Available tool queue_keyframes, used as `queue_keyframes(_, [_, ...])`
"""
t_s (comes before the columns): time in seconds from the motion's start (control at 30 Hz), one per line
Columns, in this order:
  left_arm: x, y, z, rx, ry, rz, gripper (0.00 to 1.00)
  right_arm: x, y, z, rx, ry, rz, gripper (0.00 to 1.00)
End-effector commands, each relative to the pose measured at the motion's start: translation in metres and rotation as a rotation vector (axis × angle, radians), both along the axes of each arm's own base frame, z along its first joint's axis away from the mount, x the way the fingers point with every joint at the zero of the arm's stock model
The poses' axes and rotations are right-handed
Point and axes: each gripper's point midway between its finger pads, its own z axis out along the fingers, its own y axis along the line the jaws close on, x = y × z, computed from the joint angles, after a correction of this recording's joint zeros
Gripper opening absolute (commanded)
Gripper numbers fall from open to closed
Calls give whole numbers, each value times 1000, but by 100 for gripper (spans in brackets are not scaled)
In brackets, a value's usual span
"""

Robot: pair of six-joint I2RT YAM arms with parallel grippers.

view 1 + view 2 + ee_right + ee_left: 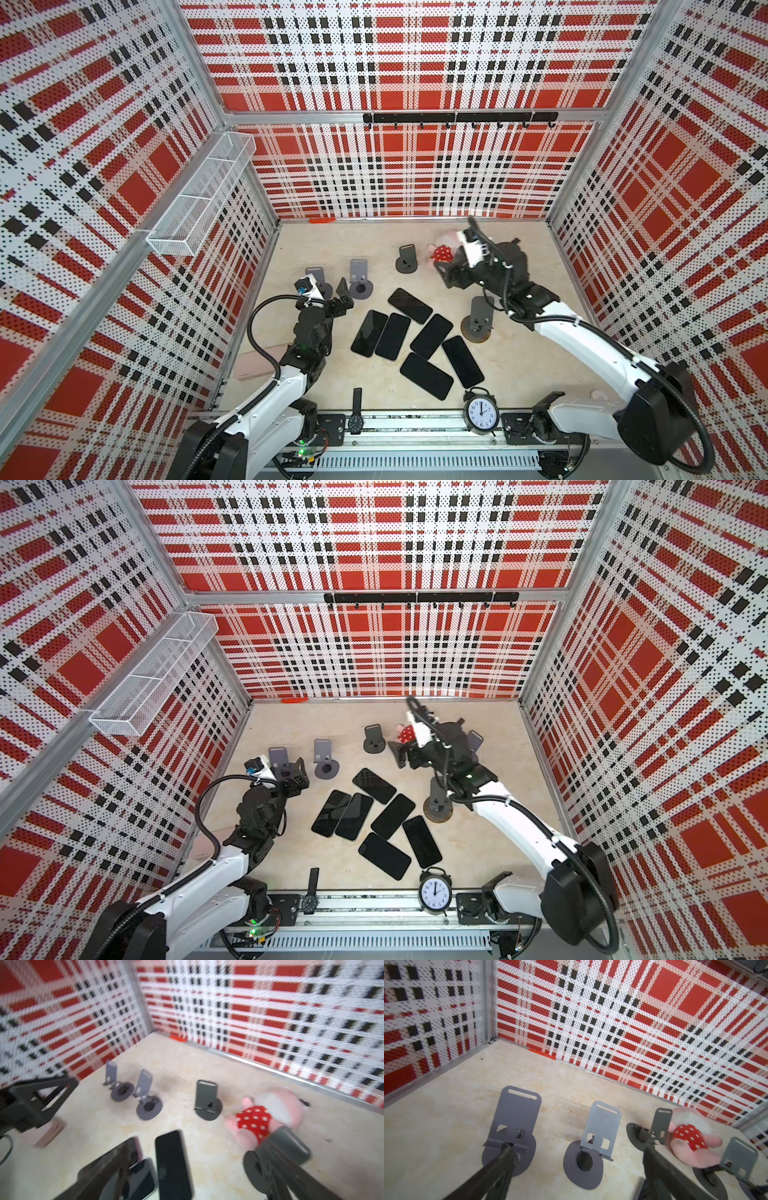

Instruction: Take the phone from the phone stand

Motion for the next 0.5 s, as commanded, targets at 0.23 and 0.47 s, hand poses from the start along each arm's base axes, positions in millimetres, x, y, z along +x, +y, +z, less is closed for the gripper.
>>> queue_keyframes(0.23, [6,65,13,9,18,299,98,-22,-140,14,210,-168,-446,100])
queue_keyframes(0.47, [-4,86,6,24,11,387,98,-10,-246,-65,348,49,-818,100])
